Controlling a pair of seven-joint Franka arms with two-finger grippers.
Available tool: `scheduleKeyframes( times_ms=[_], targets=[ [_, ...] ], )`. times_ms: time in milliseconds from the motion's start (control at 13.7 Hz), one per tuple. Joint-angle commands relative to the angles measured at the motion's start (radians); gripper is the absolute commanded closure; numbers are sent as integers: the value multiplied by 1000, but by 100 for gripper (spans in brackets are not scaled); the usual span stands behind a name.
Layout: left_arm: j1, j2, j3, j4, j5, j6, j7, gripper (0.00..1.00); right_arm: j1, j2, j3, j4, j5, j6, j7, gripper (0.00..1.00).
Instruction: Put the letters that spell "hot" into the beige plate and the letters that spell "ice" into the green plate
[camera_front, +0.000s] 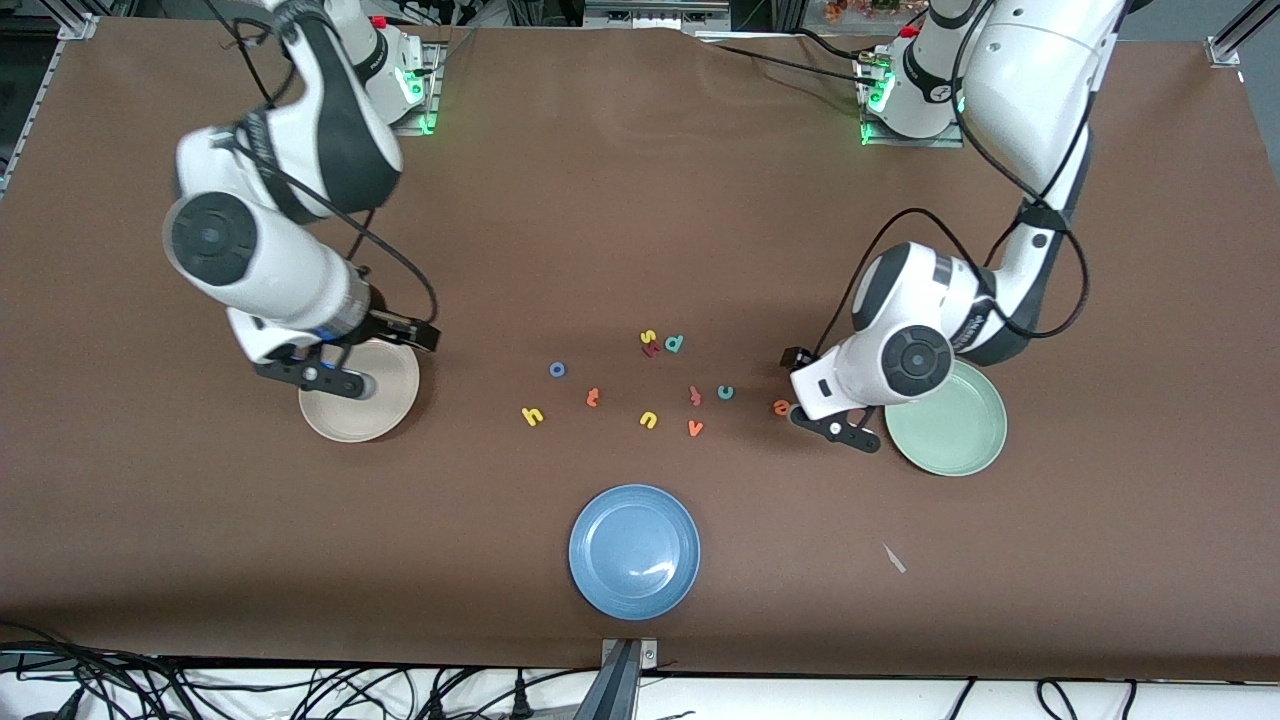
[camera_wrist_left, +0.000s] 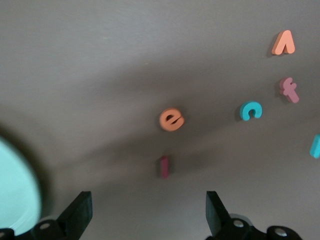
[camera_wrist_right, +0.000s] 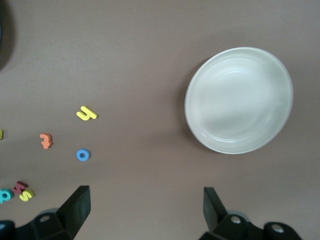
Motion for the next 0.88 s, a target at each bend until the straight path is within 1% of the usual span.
scheduleKeyframes(
  times_ms=[0,146,293,366,439,512,659,805],
  targets=[
    [-32,-17,11,-81,1,96,-36,0,40,77,-8,8,6,75,56,0],
    [-32,-17,9,-130,2,161,-38,0,63,134,-8,12,-10,118,30,0],
    [-26,-15,11,-165,2,202,-36,1,84,192,-8,16,-20,207,7,0],
    [-25,-15,11,-179,2,230,-33,13,101,214,-8,17,-20,250,-8,0],
    [-28,-14,11,-184,2,236,-35,33,106,234,-8,17,-18,275,-48,0],
    [-29,-14,11,-184,2,236,-38,43,111,254,-8,17,-14,290,-114,0],
    [-29,-3,11,-185,2,239,-38,52,126,295,-8,20,-11,338,-232,0],
    [-28,-2,11,-185,2,239,-38,52,140,329,-2,20,-14,388,-317,0]
  ],
)
